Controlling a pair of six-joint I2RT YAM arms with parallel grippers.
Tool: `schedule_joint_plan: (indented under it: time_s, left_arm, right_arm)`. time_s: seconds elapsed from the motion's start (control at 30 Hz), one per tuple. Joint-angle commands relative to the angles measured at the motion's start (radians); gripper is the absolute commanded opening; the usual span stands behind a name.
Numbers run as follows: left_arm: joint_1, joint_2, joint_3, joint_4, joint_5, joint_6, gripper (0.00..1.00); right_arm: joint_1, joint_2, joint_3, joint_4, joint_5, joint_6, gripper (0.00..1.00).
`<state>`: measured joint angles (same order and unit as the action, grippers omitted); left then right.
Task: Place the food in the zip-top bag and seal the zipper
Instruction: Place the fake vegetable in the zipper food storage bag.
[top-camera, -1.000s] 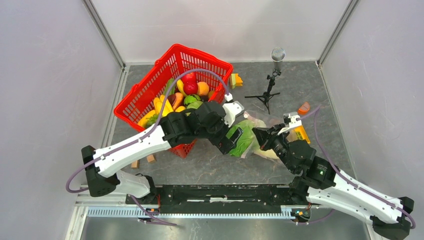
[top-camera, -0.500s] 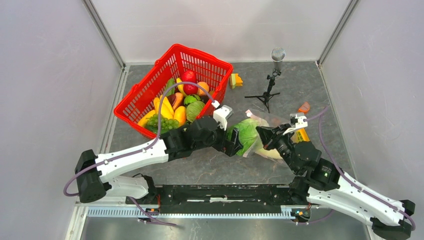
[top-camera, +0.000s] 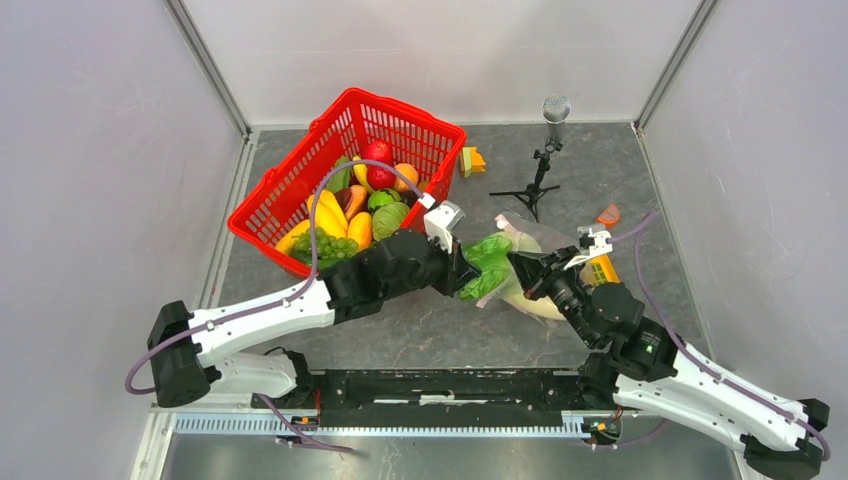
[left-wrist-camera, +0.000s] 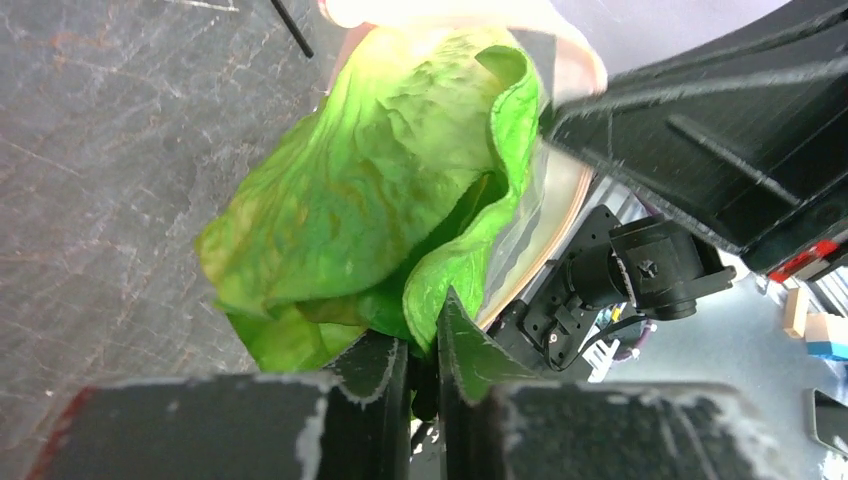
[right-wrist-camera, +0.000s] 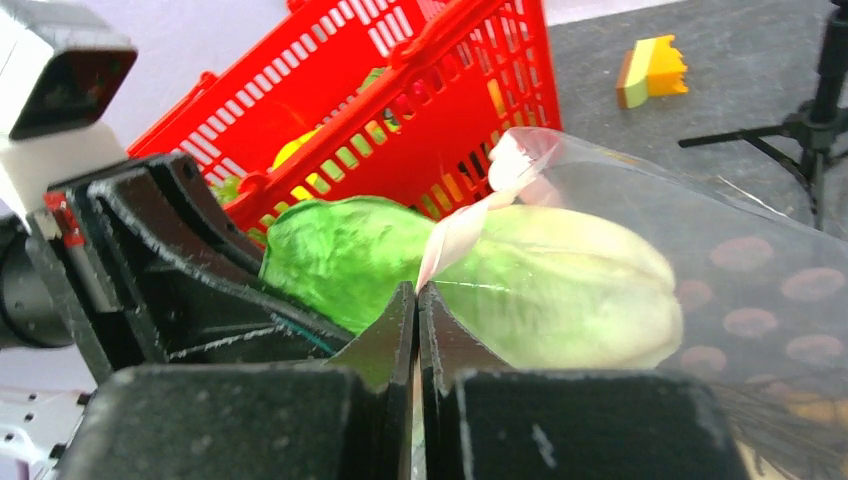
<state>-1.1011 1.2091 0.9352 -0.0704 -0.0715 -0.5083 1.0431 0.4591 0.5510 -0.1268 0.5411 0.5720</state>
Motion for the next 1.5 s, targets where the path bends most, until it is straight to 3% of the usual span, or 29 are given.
schedule_joint_plan:
  time_s: [0.0,0.13,0.3,0.47,0.6,0.77,0.97,1.1,1.2,1.33,1.47]
  left_arm:
    - [0.001,0.02,0.133,-0.067,-0.025,0.059,0.04]
    - [0.002,0.052,0.197,-0.15,-0.099,0.084,0.02]
    - [0.003,0.122,0.337,-0.26,-0.017,0.244,0.02]
    - [0.002,0.112,0.459,-0.403,0.067,0.383,0.02]
    - [0.003,0.1,0.561,-0.568,0.109,0.47,0.02]
    - [0.005,0.098,0.613,-0.672,0.075,0.495,0.02]
    - [0.007,0.078,0.653,-0.736,-0.017,0.507,0.02]
    - [0.008,0.088,0.687,-0.8,0.064,0.563,0.02]
    - [0.008,0.109,0.696,-0.852,0.076,0.564,0.02]
    - [0.008,0.059,0.614,-0.786,0.026,0.504,0.02]
    - [0.008,0.011,0.579,-0.745,-0.024,0.447,0.02]
  right_arm:
    - [0.002,0.0,-0.002,0.167,-0.146,-0.075,0.04]
    - [0.002,0.009,0.005,0.219,-0.239,-0.121,0.04]
    - [0.001,0.055,0.047,0.229,-0.327,-0.12,0.04]
    - [0.002,0.063,0.065,0.129,-0.151,-0.074,0.04]
    - [0.002,0.06,0.098,0.171,-0.194,-0.141,0.04]
    - [0.003,0.203,0.255,0.143,-0.351,-0.223,0.04]
    - [0.002,0.289,0.29,0.161,-0.567,-0.303,0.04]
    - [0.002,0.298,0.262,0.185,-0.69,-0.341,0.04]
    - [0.002,0.255,0.218,0.213,-0.578,-0.32,0.05]
    - [0.002,0.236,0.223,0.166,-0.341,-0.271,0.05]
    - [0.0,0.298,0.301,0.13,-0.317,-0.299,0.05]
